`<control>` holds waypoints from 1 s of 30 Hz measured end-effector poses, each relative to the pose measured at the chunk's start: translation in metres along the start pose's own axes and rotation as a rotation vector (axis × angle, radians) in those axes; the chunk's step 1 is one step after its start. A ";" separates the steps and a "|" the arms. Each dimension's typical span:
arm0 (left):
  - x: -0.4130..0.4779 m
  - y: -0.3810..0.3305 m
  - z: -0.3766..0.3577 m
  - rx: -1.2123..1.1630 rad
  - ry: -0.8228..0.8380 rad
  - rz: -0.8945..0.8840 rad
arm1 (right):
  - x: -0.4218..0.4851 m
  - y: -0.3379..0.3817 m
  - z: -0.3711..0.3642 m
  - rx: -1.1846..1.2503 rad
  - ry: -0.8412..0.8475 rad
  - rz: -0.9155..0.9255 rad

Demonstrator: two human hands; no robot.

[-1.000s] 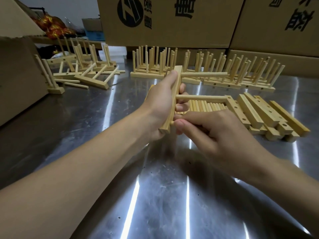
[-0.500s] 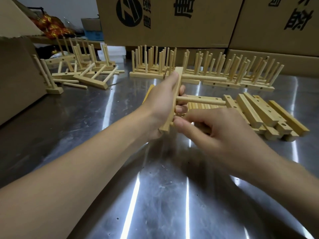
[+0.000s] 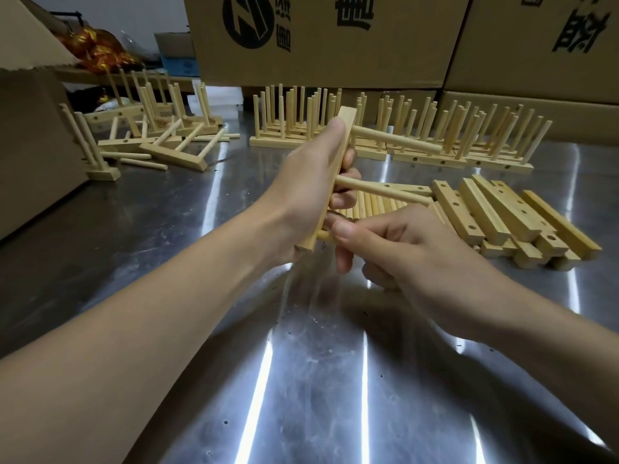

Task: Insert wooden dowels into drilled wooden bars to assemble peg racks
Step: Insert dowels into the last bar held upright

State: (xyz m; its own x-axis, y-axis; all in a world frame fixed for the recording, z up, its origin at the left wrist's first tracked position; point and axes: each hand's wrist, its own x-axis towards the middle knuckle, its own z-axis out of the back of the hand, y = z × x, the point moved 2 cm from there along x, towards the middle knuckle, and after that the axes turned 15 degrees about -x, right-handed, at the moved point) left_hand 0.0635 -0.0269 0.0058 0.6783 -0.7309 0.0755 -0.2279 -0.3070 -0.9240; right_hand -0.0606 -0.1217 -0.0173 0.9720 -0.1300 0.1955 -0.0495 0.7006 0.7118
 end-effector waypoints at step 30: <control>-0.002 0.021 -0.010 0.203 -0.113 -0.122 | 0.002 0.018 -0.009 -1.241 0.056 0.108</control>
State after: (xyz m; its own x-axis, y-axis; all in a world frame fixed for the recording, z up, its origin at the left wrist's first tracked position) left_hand 0.0504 -0.0383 -0.0102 0.7682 -0.6201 0.1589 -0.0028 -0.2515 -0.9678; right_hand -0.0571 -0.1029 -0.0101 0.9864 -0.0219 0.1627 0.0907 0.8987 -0.4291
